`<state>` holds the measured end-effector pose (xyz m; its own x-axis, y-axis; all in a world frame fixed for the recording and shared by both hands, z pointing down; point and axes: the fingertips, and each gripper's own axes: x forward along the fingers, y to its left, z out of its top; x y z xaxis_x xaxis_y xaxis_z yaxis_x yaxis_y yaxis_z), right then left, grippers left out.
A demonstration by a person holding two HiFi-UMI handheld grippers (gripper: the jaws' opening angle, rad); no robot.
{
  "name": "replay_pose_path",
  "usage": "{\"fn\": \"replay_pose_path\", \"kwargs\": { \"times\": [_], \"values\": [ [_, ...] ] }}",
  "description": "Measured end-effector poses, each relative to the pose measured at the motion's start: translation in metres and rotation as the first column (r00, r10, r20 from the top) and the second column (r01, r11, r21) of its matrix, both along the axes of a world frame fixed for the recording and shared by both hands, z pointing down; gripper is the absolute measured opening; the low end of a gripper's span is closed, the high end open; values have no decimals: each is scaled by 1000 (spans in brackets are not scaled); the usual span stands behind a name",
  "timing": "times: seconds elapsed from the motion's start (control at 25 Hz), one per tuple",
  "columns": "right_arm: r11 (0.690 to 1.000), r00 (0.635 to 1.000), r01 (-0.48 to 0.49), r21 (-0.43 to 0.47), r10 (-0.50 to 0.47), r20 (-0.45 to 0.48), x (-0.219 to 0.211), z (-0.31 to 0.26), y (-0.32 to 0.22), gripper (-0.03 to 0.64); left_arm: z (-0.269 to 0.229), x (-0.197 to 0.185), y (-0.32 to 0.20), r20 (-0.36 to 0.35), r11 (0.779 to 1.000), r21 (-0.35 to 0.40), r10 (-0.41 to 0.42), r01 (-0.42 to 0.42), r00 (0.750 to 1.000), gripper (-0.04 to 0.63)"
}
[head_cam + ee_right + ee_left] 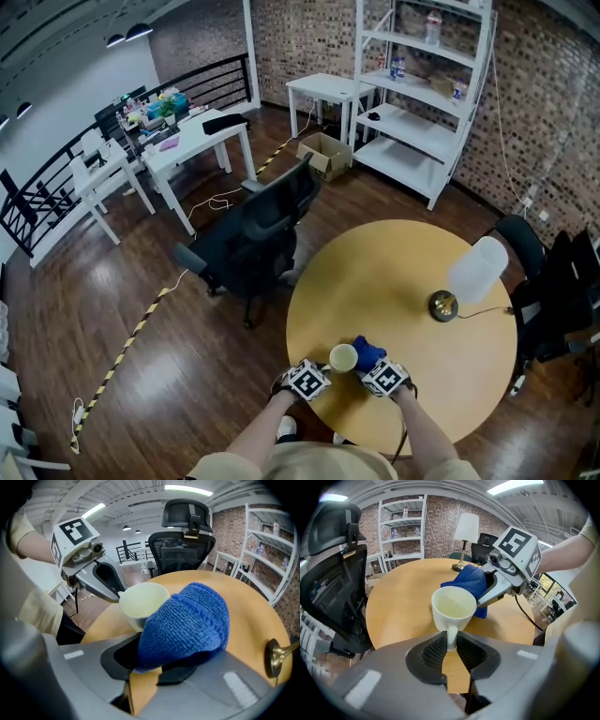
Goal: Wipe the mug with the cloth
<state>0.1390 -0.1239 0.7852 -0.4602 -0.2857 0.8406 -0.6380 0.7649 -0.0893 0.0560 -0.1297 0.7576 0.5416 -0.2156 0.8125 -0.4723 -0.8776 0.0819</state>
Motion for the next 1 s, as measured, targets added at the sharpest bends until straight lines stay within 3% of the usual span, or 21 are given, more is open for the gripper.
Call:
{"fn": "replay_pose_path", "kwargs": {
  "times": [0.52, 1.0],
  "values": [
    [1000, 1000, 11, 7, -11, -19, -18, 2, 29, 81, -2, 3, 8, -18, 1000, -6, -2, 2, 1000, 51],
    [998, 998, 57, 10, -57, -3, -40, 10, 40, 81, 10, 0, 16, -18, 997, -70, -31, 30, 999, 49]
  ]
}}
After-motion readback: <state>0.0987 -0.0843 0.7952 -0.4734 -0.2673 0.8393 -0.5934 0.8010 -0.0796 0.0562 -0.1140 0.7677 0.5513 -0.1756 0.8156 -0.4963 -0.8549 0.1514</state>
